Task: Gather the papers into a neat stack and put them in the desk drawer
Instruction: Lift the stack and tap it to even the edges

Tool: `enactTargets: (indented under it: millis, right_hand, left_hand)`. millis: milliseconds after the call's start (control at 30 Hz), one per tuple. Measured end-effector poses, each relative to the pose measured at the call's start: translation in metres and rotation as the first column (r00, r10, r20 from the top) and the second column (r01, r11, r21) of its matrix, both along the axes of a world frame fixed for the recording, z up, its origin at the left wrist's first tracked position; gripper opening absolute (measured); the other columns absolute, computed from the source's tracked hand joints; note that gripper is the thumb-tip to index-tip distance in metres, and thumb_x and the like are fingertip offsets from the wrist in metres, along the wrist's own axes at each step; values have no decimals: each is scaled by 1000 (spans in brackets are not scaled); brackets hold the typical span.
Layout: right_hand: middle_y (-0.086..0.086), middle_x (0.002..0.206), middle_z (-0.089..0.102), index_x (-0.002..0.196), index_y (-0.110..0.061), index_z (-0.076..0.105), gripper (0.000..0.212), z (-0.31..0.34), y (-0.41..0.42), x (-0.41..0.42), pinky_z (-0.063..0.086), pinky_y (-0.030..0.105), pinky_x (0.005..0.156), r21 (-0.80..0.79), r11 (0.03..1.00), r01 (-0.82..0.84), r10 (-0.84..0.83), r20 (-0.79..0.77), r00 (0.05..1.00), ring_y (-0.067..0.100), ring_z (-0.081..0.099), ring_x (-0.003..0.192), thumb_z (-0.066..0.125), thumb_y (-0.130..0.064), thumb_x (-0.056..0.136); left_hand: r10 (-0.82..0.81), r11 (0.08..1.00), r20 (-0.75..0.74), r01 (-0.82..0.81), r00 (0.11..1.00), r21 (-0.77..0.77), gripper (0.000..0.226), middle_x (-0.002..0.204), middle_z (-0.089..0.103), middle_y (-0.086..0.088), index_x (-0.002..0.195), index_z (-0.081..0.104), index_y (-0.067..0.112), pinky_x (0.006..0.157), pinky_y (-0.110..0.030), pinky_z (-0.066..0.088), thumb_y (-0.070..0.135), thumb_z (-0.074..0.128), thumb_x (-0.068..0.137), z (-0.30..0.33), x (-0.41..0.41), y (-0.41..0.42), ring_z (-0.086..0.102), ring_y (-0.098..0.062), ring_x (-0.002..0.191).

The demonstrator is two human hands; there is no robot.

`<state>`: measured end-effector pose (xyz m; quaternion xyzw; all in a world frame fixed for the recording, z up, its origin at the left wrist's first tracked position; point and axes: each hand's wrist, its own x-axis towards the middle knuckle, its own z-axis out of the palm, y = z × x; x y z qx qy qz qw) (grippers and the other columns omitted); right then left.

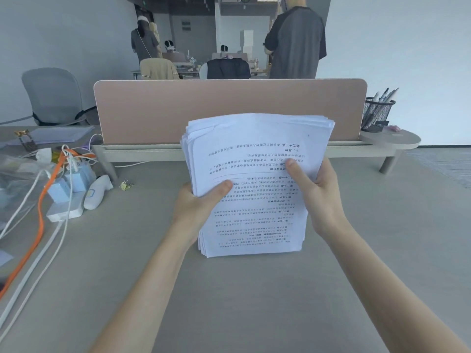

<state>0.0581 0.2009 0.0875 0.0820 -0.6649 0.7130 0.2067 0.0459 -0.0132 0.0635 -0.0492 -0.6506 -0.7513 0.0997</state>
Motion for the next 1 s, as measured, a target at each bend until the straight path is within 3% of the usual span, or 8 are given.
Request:
enactTargets:
  millis: [100, 233, 500, 633, 767, 833, 933, 1000]
  right_hand:
    - [-3, 120, 74, 126, -17, 58, 31, 5, 1, -2, 57, 32, 87, 1, 1000, 23, -23, -21, 1000, 14, 72, 109, 65, -22, 97]
    - [5, 128, 70, 130, -13, 52, 34, 0, 6, -2, 57, 38, 91, -28, 1000, 12, -13, -34, 999, 21, 69, 115, 64, -17, 98]
    - [-15, 120, 74, 132, -20, 59, 31, -36, 9, -8, 55, 18, 81, 9, 999, -39, 38, 94, 995, 1, 70, 110, 58, -23, 101]
    - [-10, 128, 71, 134, -20, 57, 32, -40, 8, -14, 54, 22, 86, -21, 998, -60, 62, 98, 993, 6, 68, 116, 57, -25, 102]
    - [-26, 101, 71, 116, -17, 53, 19, -36, 10, -19, 53, 20, 79, -50, 998, -33, 37, 82, 996, -1, 69, 100, 60, -24, 100]
    - [-20, 96, 68, 111, -20, 52, 14, -39, 12, -20, 53, 18, 74, -40, 999, -7, 10, 76, 997, -2, 68, 91, 60, -22, 100]
    - [-2, 118, 71, 121, -18, 56, 24, -50, 14, -19, 56, 28, 84, -21, 1000, 4, -1, 99, 995, 11, 70, 106, 62, -25, 99]
    - [0, 121, 72, 123, -19, 59, 28, -58, 12, -17, 56, 39, 92, -27, 1000, 15, -11, 134, 991, 16, 70, 112, 63, -28, 98]
  left_hand:
    - [18, 1000, -27, -18, 999, 3, 14, 82, 79, 16, 84, 76, 29, 69, -24, 58, 17, 81, 80, 7, 1, 5, 76, -4, 79]
    - [-53, 998, -18, 53, 998, 37, 21, 97, 81, 5, 96, 76, 24, 80, -36, 59, 23, 82, 77, 10, 1, 4, 76, -16, 92]
    - [-106, 994, 122, 101, 987, 45, 23, 106, 79, 4, 99, 77, 29, 89, -40, 55, 31, 79, 76, -28, -3, -1, 75, -15, 99]
    - [-85, 996, 108, 80, 991, 48, 12, 96, 81, 5, 94, 77, 24, 77, -34, 59, 22, 79, 82, -30, -8, 2, 77, -15, 92]
    - [-65, 996, 76, 60, 995, 69, 7, 90, 81, 6, 92, 75, 22, 73, -31, 62, 18, 71, 88, -22, -11, 5, 77, -13, 86]
    - [-58, 994, 109, 47, 992, 103, 6, 87, 81, 4, 89, 75, 21, 76, -36, 61, 20, 70, 89, -26, -11, 5, 77, -14, 83]
    - [-45, 994, 183, 26, 982, 108, 9, 87, 81, 0, 84, 77, 20, 78, -40, 60, 24, 70, 89, -42, -6, 8, 78, -21, 84]
    - [-22, 999, 195, 17, 981, 28, 3, 89, 81, 2, 87, 77, 23, 78, -39, 61, 23, 74, 87, -52, -2, 13, 77, -20, 88]
